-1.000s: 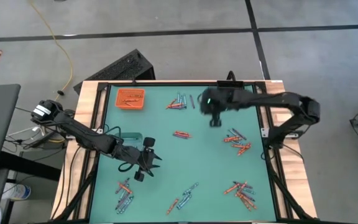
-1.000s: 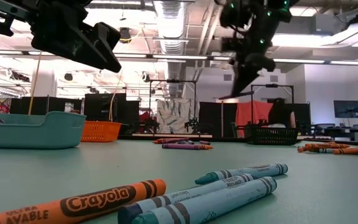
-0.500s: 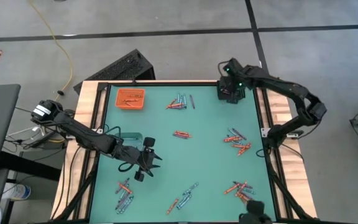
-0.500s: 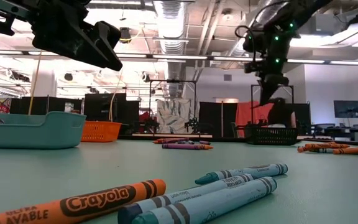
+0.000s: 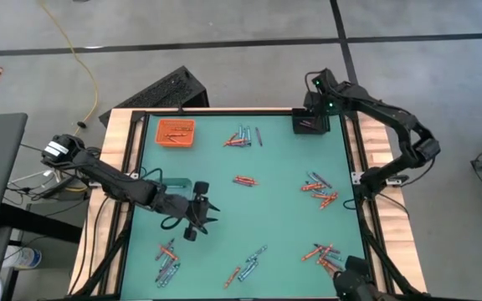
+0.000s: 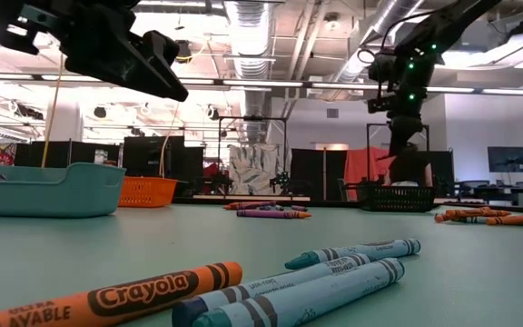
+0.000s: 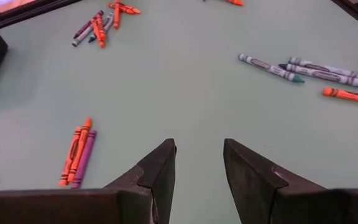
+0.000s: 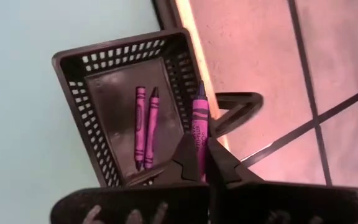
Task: Sort crayons
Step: Put the purple crayon into the black basket
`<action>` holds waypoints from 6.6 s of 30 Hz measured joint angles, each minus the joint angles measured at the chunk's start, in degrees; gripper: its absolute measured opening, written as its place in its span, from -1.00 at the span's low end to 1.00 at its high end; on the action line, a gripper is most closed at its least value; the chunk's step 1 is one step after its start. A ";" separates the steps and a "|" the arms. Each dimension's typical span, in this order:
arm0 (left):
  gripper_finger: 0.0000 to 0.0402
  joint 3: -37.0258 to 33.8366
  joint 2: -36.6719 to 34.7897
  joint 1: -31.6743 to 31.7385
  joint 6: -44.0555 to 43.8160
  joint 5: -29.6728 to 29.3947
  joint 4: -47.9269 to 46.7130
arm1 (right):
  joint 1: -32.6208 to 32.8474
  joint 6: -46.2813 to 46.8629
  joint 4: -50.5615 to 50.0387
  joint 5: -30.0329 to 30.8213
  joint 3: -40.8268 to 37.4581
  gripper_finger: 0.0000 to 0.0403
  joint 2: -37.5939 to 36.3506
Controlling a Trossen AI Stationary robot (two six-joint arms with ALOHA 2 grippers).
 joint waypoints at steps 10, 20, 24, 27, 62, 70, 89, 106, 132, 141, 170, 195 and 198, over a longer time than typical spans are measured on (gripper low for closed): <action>-0.38 0.00 0.00 0.97 -0.38 0.86 0.86 | -0.43 3.76 -2.41 0.02 0.00 -0.95 11.00; -0.38 0.00 0.00 3.06 3.43 -2.42 0.19 | -0.67 8.24 0.27 1.84 0.00 -0.38 11.54; -0.38 0.00 0.00 8.55 6.21 -1.01 -0.28 | -0.67 10.06 0.40 1.86 0.00 -0.18 7.80; -0.38 0.00 0.00 13.73 6.88 3.18 -0.33 | -0.43 12.38 0.51 1.77 0.02 -0.09 4.30; -0.38 13.88 25.37 32.90 9.22 23.49 -7.22 | 43.25 38.04 -7.17 2.37 0.05 -0.13 -14.74; -0.38 14.08 26.42 34.32 7.16 25.19 -6.47 | 47.62 38.71 -6.77 6.05 0.05 -0.13 -14.74; -0.68 19.83 32.54 35.46 8.81 27.48 -13.22 | 52.74 41.40 -7.03 8.46 0.05 -0.13 -14.74; -0.99 20.13 32.46 35.16 18.30 30.60 -17.13 | 52.44 41.99 -5.82 9.36 0.05 -0.13 -14.70; -1.00 19.91 4.29 23.87 19.85 28.59 -22.27 | 60.29 46.48 9.19 11.16 0.00 -0.13 3.06; -1.00 16.74 -3.94 20.18 21.28 30.05 -9.53 | 70.81 33.69 27.35 23.14 0.00 -0.13 2.61; -1.00 13.99 -3.55 17.05 26.35 33.98 6.53 | 80.67 12.62 61.24 18.88 0.05 -0.13 2.55; -1.00 14.03 -2.69 15.40 24.00 29.79 -5.31 | 78.07 52.01 5.75 21.05 0.05 -0.27 -1.54; -1.00 14.03 -2.69 15.40 21.56 29.79 -7.17 | 78.60 71.07 -12.54 20.22 0.04 -0.15 -1.89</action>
